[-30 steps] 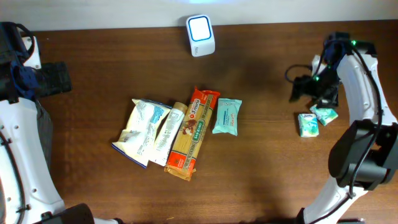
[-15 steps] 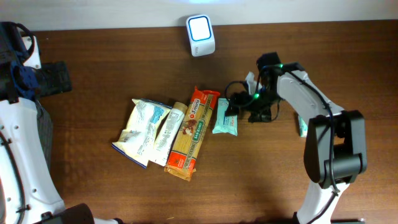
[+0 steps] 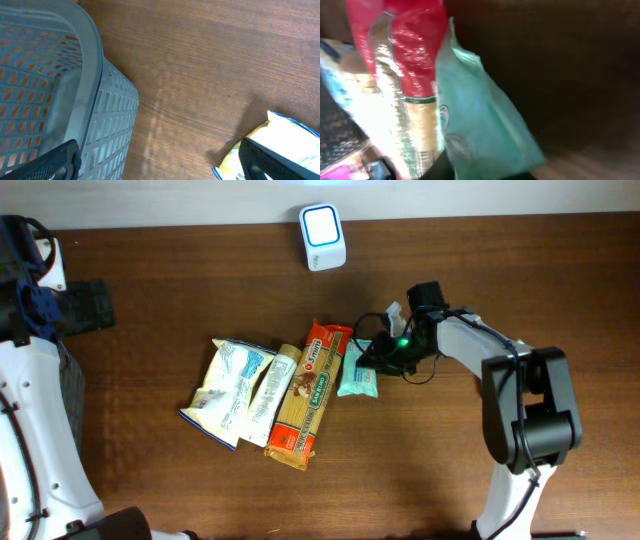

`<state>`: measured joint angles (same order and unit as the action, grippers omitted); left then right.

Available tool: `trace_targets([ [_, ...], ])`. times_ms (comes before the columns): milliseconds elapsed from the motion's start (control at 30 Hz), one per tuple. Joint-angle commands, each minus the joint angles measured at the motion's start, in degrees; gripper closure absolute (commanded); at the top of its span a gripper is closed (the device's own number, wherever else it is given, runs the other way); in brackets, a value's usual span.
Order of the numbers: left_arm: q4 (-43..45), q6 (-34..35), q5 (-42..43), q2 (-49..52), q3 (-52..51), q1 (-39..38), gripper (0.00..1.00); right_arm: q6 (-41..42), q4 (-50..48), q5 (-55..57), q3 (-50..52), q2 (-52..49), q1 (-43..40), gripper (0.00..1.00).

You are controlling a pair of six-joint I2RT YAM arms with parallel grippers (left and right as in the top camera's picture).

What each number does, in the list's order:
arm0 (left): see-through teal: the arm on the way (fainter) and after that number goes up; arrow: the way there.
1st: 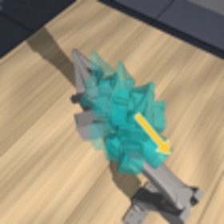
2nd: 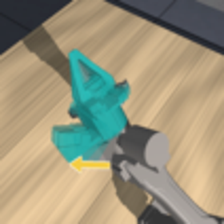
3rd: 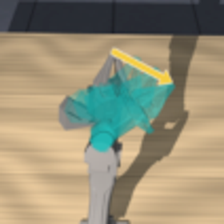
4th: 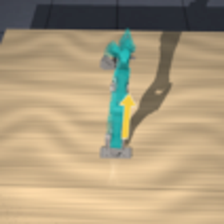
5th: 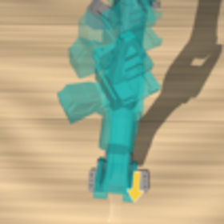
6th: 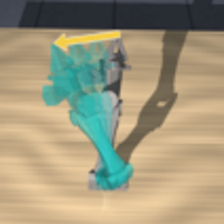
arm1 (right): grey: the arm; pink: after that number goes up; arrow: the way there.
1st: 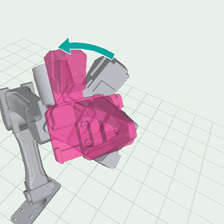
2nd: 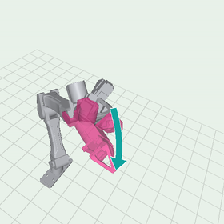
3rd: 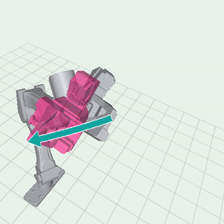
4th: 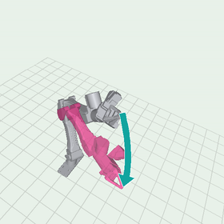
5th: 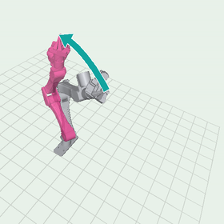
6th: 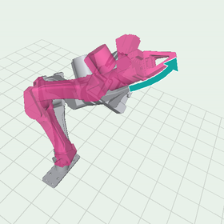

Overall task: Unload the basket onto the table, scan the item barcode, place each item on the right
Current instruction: 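Reach the right gripper to the mint-green wipes packet and grasp it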

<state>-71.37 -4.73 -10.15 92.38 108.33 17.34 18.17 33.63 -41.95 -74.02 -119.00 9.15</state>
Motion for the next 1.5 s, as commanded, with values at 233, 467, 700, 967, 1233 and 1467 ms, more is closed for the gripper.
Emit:
trace_targets([
  [233, 0.07, -0.02, -0.61, -0.70, 0.35, 0.09, 0.01, -2.23, 10.47, 14.05, -2.89, 14.08, -3.67, 0.96],
  [467, 0.09, -0.02, -0.61, -0.70, 0.35, 0.09, 0.01, 6.86, 35.65, 69.16, -12.37, 19.54, 7.41, 0.96],
  [700, 0.09, -0.02, -0.61, -0.70, 0.35, 0.09, 0.01, 7.87, 34.45, 73.92, -12.52, 1.90, 11.85, 0.96],
  [967, 0.09, -0.02, -0.61, -0.70, 0.35, 0.09, 0.01, 5.64, 31.54, 61.83, -13.00, -2.12, 25.55, 0.47],
  [1233, 0.09, -0.02, -0.61, -0.70, 0.35, 0.09, 0.01, -1.18, 31.50, 40.76, -18.47, 7.93, 12.24, 0.96],
  [1467, 0.09, -0.02, -0.61, -0.70, 0.35, 0.09, 0.01, 0.70, 26.91, 36.35, -11.76, 7.74, 2.99, 0.96],
])
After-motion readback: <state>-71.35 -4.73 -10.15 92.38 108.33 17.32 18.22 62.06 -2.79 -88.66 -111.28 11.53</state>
